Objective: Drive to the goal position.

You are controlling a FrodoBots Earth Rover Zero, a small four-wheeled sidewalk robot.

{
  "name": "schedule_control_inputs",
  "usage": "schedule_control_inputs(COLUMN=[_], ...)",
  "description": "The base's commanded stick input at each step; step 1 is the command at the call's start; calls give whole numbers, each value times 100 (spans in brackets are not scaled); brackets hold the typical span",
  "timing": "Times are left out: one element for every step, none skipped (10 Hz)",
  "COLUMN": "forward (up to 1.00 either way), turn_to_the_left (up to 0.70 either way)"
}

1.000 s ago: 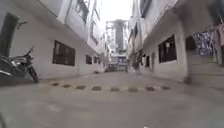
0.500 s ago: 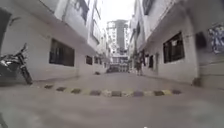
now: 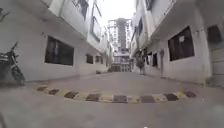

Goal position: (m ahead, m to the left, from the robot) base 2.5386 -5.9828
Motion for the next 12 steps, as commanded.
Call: schedule_control_inputs(forward=[100,100,100,100,100,100,100,100,100,100,100,100], turn_to_the_left=[5,5,5,5,5,5,5,5,5,5,5,5])
